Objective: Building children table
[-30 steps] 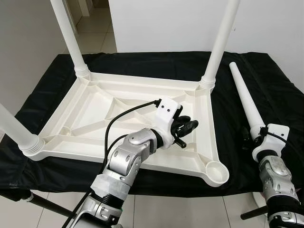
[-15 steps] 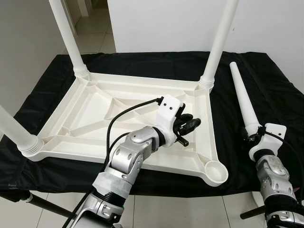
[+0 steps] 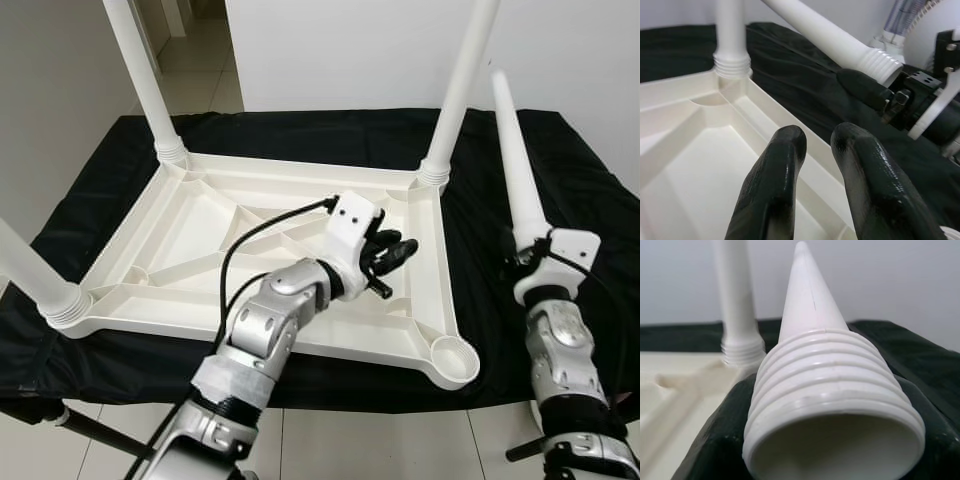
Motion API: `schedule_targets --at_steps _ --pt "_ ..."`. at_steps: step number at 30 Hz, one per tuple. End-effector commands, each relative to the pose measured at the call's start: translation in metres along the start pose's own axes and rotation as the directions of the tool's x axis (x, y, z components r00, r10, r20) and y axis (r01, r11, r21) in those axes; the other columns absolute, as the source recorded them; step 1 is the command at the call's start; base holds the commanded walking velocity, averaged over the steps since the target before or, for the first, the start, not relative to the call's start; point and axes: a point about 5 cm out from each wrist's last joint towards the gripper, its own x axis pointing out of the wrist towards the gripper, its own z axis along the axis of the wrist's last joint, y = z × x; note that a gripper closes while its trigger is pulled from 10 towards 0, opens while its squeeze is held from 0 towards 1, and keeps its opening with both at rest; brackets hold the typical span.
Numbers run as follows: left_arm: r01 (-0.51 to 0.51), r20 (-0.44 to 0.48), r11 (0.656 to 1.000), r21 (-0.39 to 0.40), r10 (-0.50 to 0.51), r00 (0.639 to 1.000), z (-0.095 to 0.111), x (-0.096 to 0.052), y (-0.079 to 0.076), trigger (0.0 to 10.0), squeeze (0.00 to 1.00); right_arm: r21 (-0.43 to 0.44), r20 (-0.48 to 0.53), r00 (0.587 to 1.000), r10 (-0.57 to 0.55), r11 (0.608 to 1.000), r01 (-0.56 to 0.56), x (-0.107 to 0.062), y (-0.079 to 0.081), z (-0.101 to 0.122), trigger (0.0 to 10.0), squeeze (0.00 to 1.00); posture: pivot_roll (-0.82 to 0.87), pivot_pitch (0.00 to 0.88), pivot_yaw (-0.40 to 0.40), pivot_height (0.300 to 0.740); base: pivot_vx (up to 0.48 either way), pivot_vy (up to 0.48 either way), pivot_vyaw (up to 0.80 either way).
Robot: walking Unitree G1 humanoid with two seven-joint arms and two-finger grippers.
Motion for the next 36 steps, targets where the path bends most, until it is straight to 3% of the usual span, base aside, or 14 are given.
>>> schedule_targets --at_steps 1,3,4,6,9,18,21,27,35,36 --pt "-0.016 0.003 1.000 -0.002 0.016 1.000 0.000 -0.003 0.007 10.0 0.00 0.037 0.100 0.995 0.026 0.999 -0.030 0.007 0.009 0.018 10.0 0.00 0.02 0.058 0.039 0.740 0.000 0.000 0.00" --pt "-0.019 0.007 1.000 -0.001 0.019 1.000 0.001 -0.005 0.010 10.0 0.00 0.053 0.150 0.987 0.050 0.997 -0.058 0.010 0.015 0.028 10.0 0.00 0.02 0.055 0.037 0.740 0.000 0.000 0.00" --pt "-0.029 0.014 1.000 -0.005 0.029 0.999 0.003 -0.009 0.016 10.0 0.00 0.084 0.221 0.970 0.104 0.989 -0.125 0.014 0.029 0.044 10.0 0.00 0.02 0.052 0.036 0.740 0.000 0.000 0.00" --pt "-0.037 0.019 0.999 -0.007 0.037 0.999 0.005 -0.011 0.019 10.0 0.00 0.098 0.260 0.954 0.152 0.978 -0.182 0.016 0.038 0.053 10.0 0.00 0.02 0.048 0.032 0.740 0.000 0.000 0.00" --pt "-0.061 0.031 0.998 0.004 0.060 0.998 0.009 -0.015 0.027 10.0 0.00 0.047 0.333 0.915 0.228 0.965 -0.257 0.018 0.053 0.072 10.0 0.00 0.02 0.047 0.027 0.740 0.000 0.000 0.00" --pt "-0.078 0.041 0.997 0.001 0.078 0.996 0.011 -0.017 0.034 10.0 0.00 0.035 0.496 0.832 0.250 0.951 -0.307 0.026 0.061 0.120 10.0 0.00 0.03 0.042 0.030 0.740 0.000 0.000 0.00" --pt "-0.067 0.037 0.998 -0.001 0.067 0.997 0.011 -0.017 0.033 10.0 0.00 0.013 0.571 0.775 0.272 0.940 -0.340 0.026 0.066 0.143 10.0 0.00 0.03 0.043 0.037 0.740 0.000 0.000 0.00" --pt "-0.049 0.036 0.999 -0.001 0.049 0.998 0.012 -0.018 0.034 10.0 0.00 -0.040 0.605 0.726 0.327 0.923 -0.383 0.023 0.074 0.156 10.0 0.00 0.03 0.045 0.037 0.740 0.000 0.000 0.00" --pt "0.008 0.040 0.999 -0.039 -0.006 0.999 0.018 -0.027 0.040 10.0 0.00 -0.047 0.518 0.758 0.396 0.898 -0.437 0.012 0.082 0.130 10.0 0.00 0.04 0.048 0.026 0.740 0.000 0.000 0.00" --pt "0.042 0.050 0.995 -0.089 -0.038 0.998 0.019 -0.031 0.041 10.0 0.85 -0.032 0.481 0.774 0.412 0.890 -0.454 0.005 0.084 0.119 10.0 0.00 0.04 0.049 0.022 0.740 0.000 0.000 0.00"
